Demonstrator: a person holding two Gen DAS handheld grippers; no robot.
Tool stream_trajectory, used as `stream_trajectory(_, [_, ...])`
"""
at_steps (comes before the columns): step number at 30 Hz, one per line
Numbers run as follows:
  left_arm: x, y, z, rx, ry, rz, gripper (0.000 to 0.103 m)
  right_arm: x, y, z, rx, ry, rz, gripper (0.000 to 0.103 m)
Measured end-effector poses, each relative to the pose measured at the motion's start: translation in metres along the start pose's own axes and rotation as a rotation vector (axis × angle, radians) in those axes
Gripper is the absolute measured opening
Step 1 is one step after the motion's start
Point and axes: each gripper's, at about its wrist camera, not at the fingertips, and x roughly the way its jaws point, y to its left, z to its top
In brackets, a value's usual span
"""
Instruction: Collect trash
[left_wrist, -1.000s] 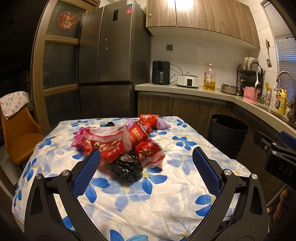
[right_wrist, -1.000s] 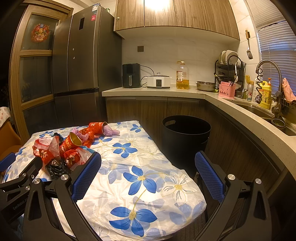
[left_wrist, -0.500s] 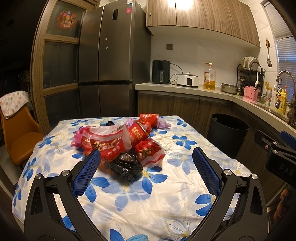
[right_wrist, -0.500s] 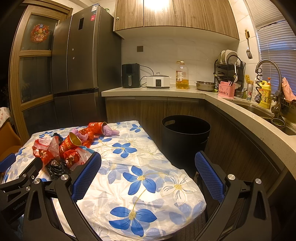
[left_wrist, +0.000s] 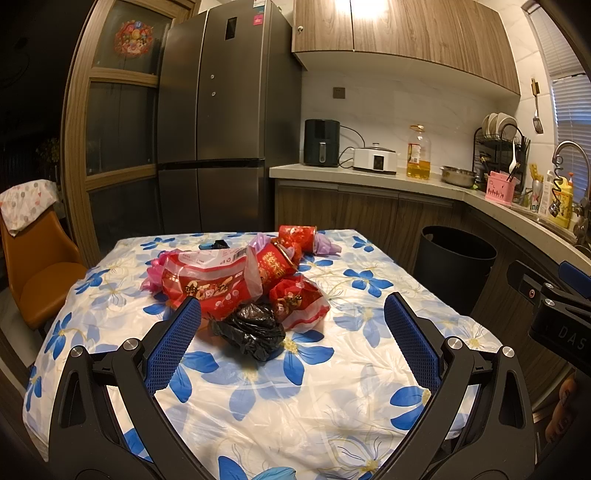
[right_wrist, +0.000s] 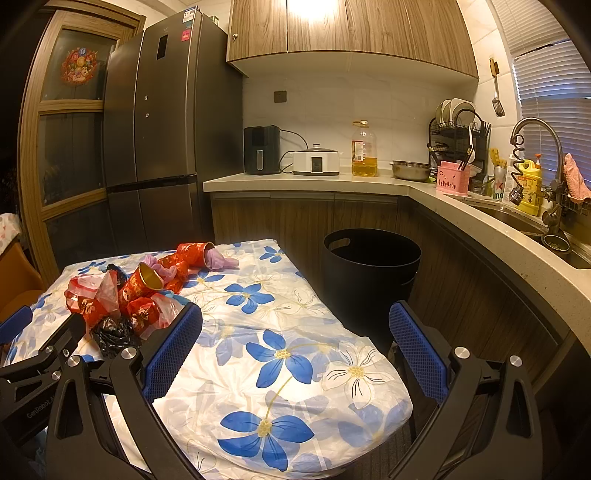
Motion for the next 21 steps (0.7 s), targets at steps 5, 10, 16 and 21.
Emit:
stream_trajectory(5, [-0.0002, -0.0001, -0.0002, 0.0, 0.0, 0.0, 0.098, 0.0008, -0.0014, -0.0014, 0.0, 0.0, 0.002, 0.098])
stream_trajectory(10, [0.0, -0.0001, -0.0002, 0.0, 0.0, 0.0, 0.098, -0.0006, -0.0011, -0.0027, 0.003, 0.002, 0.003, 0.098])
stream_trajectory(16, [0.0008, 0.0, -0.0005, -0.001, 0.002, 0.0, 0.098, 0.0011, 0.0002, -0.0022, 0.001, 0.002, 0.002, 0.098])
stream_trajectory(21, [0.0004, 0.0001, 0.0, -0.002, 0.002, 0.001, 0.098, 0.0018, -0.0003, -0.0022, 0.002, 0.003, 0.003, 0.098])
